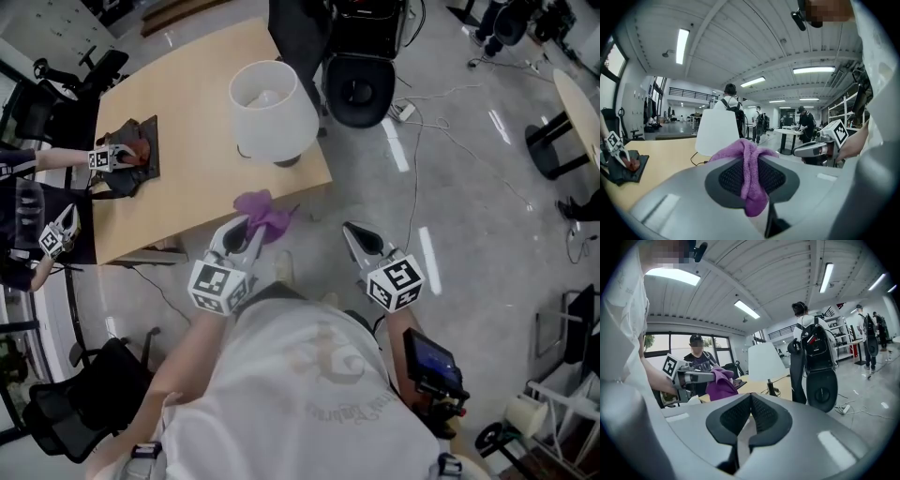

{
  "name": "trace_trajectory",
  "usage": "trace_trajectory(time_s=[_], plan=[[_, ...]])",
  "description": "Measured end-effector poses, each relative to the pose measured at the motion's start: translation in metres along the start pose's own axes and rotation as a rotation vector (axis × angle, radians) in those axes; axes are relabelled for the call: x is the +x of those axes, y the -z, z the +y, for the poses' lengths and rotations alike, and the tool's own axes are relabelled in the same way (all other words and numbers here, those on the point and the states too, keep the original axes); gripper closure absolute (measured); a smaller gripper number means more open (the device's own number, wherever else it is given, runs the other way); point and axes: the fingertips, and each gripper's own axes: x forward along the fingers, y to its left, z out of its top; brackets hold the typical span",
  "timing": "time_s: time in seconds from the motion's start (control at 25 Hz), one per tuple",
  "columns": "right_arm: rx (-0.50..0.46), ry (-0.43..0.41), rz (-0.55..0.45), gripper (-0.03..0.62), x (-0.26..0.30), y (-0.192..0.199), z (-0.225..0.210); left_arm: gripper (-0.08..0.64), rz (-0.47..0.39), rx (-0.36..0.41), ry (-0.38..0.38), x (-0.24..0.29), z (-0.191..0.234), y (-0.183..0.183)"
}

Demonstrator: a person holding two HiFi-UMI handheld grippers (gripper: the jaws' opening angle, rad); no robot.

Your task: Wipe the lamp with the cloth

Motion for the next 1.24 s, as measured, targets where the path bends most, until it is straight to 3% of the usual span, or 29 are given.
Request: trace_trajectory(time_s=[0.36, 0.8, 1.24], plan=[[-0.033, 0.009, -0.077, 0.58, -0.034, -0.016, 0.03, 0.494, -0.029, 0.012, -0.061, -0.053, -0.02, -0.002], [-0.06, 0.0, -0.065, 0.58, -0.031, -0.016, 0.066, 0.494, -0.023, -0.007, -0.051, -0.075, -0.016, 0.018], [-0.066, 0.025, -0.048, 0.58, -0.016, -0.015, 0.093, 0.494, 0.014, -0.025, 0.009, -0.085, -0.008, 0.033]])
